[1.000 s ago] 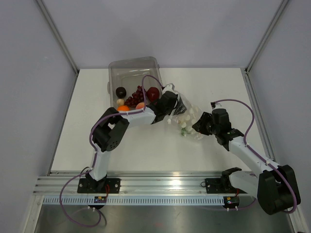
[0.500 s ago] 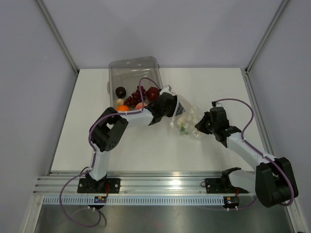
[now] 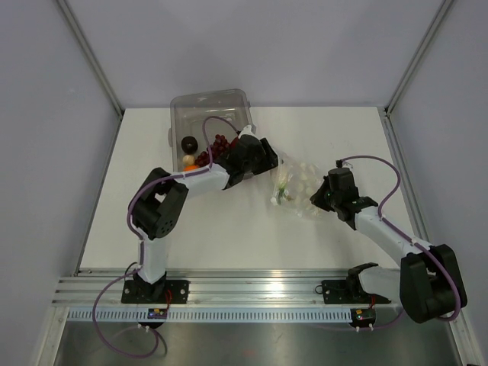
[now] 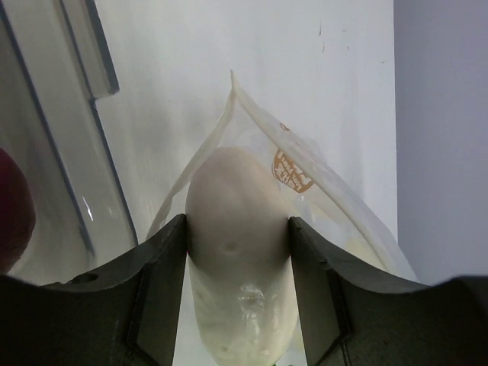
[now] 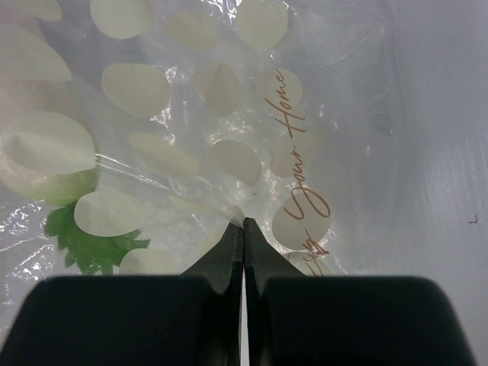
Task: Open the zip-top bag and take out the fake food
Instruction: Pick up the fake fruit from the zipper food storage bag.
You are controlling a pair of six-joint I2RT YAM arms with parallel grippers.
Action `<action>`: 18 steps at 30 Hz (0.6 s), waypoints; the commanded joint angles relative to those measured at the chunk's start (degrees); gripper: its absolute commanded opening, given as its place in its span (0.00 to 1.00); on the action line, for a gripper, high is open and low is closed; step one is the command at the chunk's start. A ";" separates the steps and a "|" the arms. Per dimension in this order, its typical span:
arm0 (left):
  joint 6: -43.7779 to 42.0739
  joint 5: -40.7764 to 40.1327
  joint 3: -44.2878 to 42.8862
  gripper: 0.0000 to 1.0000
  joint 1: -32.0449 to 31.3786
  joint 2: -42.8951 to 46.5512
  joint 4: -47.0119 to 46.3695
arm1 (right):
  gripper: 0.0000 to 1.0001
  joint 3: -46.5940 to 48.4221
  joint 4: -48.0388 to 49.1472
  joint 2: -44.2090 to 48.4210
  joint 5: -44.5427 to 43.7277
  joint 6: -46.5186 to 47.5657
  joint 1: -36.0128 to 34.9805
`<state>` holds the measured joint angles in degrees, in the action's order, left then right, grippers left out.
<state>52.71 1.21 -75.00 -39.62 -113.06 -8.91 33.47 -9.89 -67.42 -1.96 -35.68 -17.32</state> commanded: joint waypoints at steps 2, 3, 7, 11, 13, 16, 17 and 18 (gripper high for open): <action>0.38 1.60 -0.85 0.25 0.86 4.24 -0.93 | 0.00 1.33 -0.48 1.15 -2.79 -1.05 -0.34; 0.20 1.43 -0.76 0.24 0.86 4.51 -1.11 | 0.00 1.24 -0.31 1.58 -3.05 -1.32 -0.43; 1.52 -0.50 4.22 0.23 0.86 6.61 -4.71 | 0.00 1.07 -0.92 2.11 -4.64 -2.55 -0.34; 1.96 -5.68 9.16 0.23 0.86 10.65 -10.15 | 0.00 0.89 -0.83 2.29 -4.73 -3.08 -0.26; 1.52 -7.27 9.79 0.23 0.86 11.71 -10.52 | 0.00 0.98 -0.83 2.12 -4.46 -3.08 -0.26; 0.47 -10.17 10.58 0.22 0.86 13.38 -11.57 | 0.00 1.07 -0.57 1.59 -3.58 -2.82 -0.26; 0.29 -11.40 10.40 0.22 0.86 13.65 -11.22 | 0.00 1.07 -0.57 1.50 -3.15 -2.81 -0.26; -0.49 -12.10 10.14 0.22 0.86 14.17 -11.05 | 0.00 1.07 -0.48 1.41 -2.97 -2.64 -0.26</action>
<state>53.80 -5.61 -64.69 -38.94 -102.94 -15.14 33.47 -10.83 -66.48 -4.64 -38.02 -17.32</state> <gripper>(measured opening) 0.539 0.010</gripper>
